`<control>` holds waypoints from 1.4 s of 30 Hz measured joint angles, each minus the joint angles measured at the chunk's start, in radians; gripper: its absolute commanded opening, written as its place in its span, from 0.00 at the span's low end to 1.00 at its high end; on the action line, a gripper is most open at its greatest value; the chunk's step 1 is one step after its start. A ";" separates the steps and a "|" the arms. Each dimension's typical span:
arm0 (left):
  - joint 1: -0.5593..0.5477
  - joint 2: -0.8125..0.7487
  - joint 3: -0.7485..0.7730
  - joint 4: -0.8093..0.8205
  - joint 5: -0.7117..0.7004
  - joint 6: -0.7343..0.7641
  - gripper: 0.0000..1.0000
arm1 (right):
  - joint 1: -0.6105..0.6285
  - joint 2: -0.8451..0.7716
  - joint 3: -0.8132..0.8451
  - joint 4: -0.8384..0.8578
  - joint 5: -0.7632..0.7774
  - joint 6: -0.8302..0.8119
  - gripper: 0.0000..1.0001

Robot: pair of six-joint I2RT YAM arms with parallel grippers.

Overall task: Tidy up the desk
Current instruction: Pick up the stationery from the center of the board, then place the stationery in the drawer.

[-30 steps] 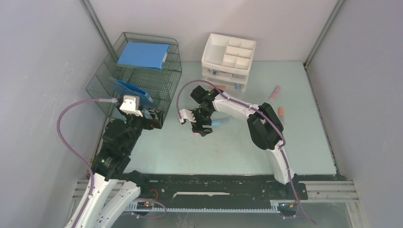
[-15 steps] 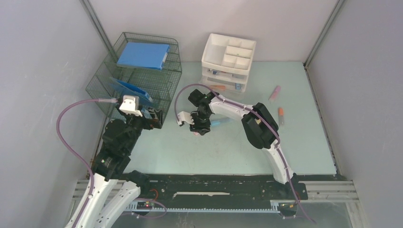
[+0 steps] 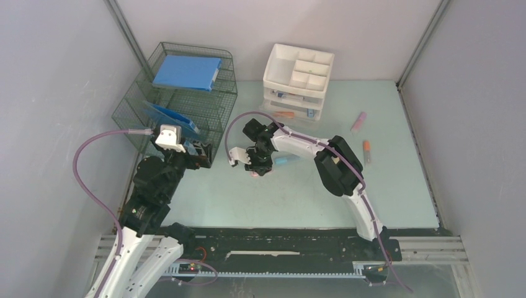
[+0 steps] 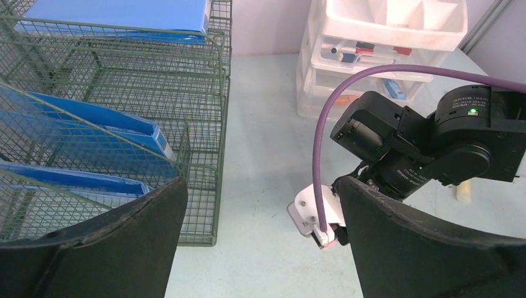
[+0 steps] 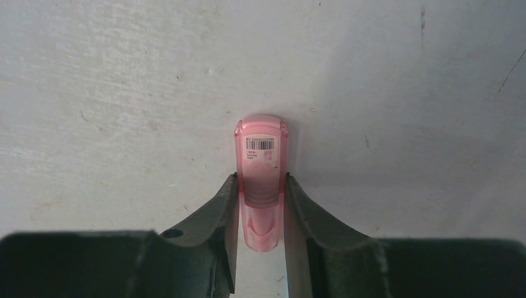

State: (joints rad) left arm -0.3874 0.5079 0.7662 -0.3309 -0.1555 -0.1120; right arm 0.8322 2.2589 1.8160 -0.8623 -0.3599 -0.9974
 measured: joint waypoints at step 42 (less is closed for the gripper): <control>0.002 -0.053 -0.021 0.014 -0.055 0.008 1.00 | -0.269 -0.407 -0.163 0.395 0.340 0.106 0.02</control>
State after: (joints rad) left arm -0.3855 0.4549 0.7456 -0.3164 -0.2104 -0.1036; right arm 0.5636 1.8523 1.6527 -0.4675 -0.0200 -0.8913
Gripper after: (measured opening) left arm 0.996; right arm 0.345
